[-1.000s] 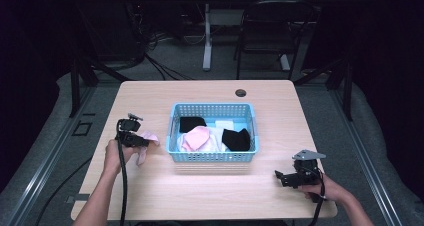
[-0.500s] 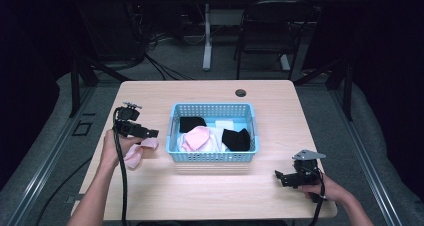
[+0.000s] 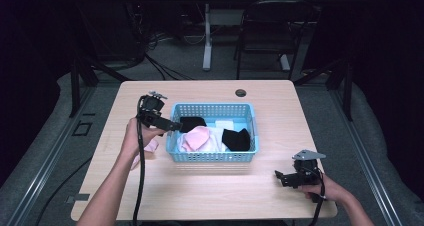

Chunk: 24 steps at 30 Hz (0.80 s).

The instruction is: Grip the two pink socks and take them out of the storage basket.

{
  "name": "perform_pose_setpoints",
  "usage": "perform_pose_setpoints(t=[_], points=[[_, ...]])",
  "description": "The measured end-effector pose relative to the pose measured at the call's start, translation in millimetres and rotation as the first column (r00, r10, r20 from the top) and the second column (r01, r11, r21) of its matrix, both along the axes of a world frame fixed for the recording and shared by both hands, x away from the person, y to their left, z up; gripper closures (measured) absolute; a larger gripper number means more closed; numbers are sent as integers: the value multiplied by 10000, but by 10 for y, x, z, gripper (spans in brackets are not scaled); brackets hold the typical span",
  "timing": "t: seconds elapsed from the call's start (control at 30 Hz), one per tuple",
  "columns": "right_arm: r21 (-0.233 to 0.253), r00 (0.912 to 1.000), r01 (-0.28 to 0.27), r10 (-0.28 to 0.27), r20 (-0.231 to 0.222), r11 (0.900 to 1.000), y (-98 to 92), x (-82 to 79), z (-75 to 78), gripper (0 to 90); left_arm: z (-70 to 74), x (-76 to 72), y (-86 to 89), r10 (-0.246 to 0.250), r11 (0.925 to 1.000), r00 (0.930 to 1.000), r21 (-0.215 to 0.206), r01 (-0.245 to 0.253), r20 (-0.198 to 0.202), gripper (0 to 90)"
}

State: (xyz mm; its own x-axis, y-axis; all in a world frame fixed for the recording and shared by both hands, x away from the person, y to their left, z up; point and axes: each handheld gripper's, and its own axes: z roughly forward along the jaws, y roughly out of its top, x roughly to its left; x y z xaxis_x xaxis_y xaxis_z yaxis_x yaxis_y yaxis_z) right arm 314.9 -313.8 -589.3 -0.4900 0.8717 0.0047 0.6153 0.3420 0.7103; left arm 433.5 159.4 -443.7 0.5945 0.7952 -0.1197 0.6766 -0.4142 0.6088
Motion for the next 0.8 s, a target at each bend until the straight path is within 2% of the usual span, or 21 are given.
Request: perform_pose_setpoints(t=[0.17, 0.2, 0.23, 0.27, 0.43, 0.8], points=[[15, 10000, -14, 14, 0, 10000, 0, 1, -1, 0, -63, 39, -175, -302, 9994, 9994, 157, 305, -165, 1], [12, 10000, 2, -2, 4, 10000, 1, 0, -1, 0, -102, 56, -253, -452, 9987, 9987, 235, 458, -239, 1], [14, 10000, 2, -2, 6, 10000, 1, 0, -1, 0, -102, 56, -253, -452, 9987, 9987, 235, 458, -239, 1], [27, 10000, -29, 29, -4, 10000, 0, 2, -1, 0, -151, 68, -335, -566, 9978, 9978, 324, 577, -342, 0], [28, 10000, -33, 33, -6, 10000, 0, 1, -1, 0, -262, 95, -493, -801, 9950, 9948, 550, 836, -624, 0], [20, 10000, -48, 48, -14, 10000, -2, 1, 0, 0, -400, 143, -624, -962, 9917, 9903, 756, 1039, -1003, 0]])
